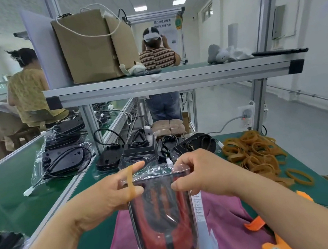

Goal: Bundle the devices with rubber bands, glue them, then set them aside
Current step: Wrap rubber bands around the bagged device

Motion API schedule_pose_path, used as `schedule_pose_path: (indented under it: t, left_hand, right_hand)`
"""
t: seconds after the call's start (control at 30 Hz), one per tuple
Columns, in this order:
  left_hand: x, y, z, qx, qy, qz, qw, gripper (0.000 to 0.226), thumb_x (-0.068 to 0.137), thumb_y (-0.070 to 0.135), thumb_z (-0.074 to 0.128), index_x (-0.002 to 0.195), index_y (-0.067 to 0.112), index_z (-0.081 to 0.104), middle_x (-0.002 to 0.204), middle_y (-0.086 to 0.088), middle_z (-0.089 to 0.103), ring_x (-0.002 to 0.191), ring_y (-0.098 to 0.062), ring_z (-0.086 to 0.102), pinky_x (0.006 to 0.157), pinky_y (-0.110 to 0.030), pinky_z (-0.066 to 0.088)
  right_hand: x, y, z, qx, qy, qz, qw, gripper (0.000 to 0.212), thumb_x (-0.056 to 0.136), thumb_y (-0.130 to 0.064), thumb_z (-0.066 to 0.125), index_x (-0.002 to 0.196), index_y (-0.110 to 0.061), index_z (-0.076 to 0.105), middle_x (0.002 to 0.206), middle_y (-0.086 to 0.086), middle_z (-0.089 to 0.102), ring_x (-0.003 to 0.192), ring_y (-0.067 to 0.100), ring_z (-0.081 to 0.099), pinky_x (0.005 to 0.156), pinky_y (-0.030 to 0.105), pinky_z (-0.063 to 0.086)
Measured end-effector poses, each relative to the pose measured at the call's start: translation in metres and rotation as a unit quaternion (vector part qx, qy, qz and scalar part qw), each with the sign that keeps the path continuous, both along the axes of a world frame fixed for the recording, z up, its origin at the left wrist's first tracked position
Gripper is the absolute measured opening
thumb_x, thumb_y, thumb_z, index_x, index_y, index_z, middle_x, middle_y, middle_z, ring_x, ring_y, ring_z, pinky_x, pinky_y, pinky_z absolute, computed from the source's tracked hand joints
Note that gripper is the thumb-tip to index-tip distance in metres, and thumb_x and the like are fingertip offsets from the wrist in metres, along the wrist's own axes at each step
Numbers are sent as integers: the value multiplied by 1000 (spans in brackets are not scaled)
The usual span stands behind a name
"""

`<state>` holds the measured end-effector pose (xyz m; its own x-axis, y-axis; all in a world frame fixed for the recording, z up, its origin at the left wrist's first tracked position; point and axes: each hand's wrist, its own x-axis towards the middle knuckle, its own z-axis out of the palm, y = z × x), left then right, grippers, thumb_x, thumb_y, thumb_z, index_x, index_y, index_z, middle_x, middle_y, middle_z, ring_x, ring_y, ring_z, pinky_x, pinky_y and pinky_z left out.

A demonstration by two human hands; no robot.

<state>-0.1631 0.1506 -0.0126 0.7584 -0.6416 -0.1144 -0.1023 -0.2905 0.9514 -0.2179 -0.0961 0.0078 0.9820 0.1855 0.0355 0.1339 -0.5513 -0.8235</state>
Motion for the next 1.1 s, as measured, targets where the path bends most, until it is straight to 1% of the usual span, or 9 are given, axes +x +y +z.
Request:
schedule_pose_path:
  t: [0.07, 0.13, 0.3, 0.43, 0.57, 0.77, 0.9, 1.0, 1.1]
  left_hand:
    - [1, 0, 3, 26, -40, -10, 999, 61, 90, 24, 72, 138, 49, 44, 124, 24, 65, 116, 0, 62, 87, -9, 48]
    - [0, 1, 9, 61, -75, -19, 995, 63, 88, 23, 74, 132, 59, 47, 129, 38, 55, 116, 10, 57, 84, -1, 43]
    - [-5, -3, 13, 75, -88, -32, 993, 72, 77, 28, 74, 136, 56, 46, 131, 10, 65, 108, -4, 59, 89, -11, 48]
    - [-10, -11, 19, 102, -110, -50, 987, 74, 77, 27, 74, 142, 47, 43, 103, 7, 72, 89, -3, 61, 79, -14, 48]
    - [-16, -21, 26, 105, -126, -83, 983, 49, 79, 17, 71, 125, 31, 60, 89, -17, 57, 77, -15, 48, 72, -28, 42]
    - [-18, -22, 26, 110, -129, -57, 984, 46, 70, 22, 76, 107, 2, 57, 111, -26, 63, 110, -39, 63, 95, -55, 47]
    - [-18, -24, 25, 105, -126, -75, 984, 29, 76, 19, 74, 103, 28, 67, 80, 7, 61, 69, -10, 52, 69, -25, 43]
    - [-19, -20, 22, 93, -109, -87, 986, 53, 84, 12, 70, 129, 39, 62, 115, 20, 68, 98, -4, 65, 86, -14, 48]
    - [-20, -9, 17, 75, -120, -52, 989, 60, 80, 19, 72, 133, 43, 58, 134, 25, 59, 125, 2, 55, 107, -19, 42]
  right_hand:
    - [0, 0, 3, -19, 0, 11, 1000, 18, 73, -25, 80, 83, -18, 67, 65, -6, 59, 55, 6, 59, 56, 21, 52]
    - [-1, -1, 9, -64, -1, 26, 998, 23, 72, -31, 82, 84, -19, 66, 64, -10, 57, 54, 3, 56, 54, 20, 48]
    - [-4, 0, 25, -165, -78, 14, 983, 38, 72, -61, 73, 96, -33, 66, 84, -18, 62, 74, -5, 59, 66, 18, 47]
    - [-7, 16, 31, -112, -200, 20, 973, 11, 90, -33, 64, 100, -31, 70, 99, -13, 60, 93, 1, 55, 85, 21, 45]
    - [-6, 30, 28, -155, -227, 85, 958, 25, 93, -8, 59, 105, -24, 73, 105, -7, 57, 97, 4, 54, 89, 22, 43]
    - [1, 37, 30, -303, -272, 163, 899, 29, 85, 2, 62, 99, -22, 72, 105, -4, 42, 99, 12, 42, 82, 38, 46]
    - [5, 38, 38, -383, -333, 182, 842, 17, 75, -2, 66, 79, -18, 68, 99, 0, 46, 93, 19, 42, 74, 42, 44]
    - [7, 26, 42, -394, -357, 172, 829, 14, 72, -6, 71, 66, -18, 68, 90, -4, 45, 88, 16, 41, 70, 40, 44]
    - [3, 8, 42, -381, -373, 158, 831, 15, 60, -5, 59, 55, -18, 64, 81, -4, 48, 83, 17, 46, 61, 34, 41]
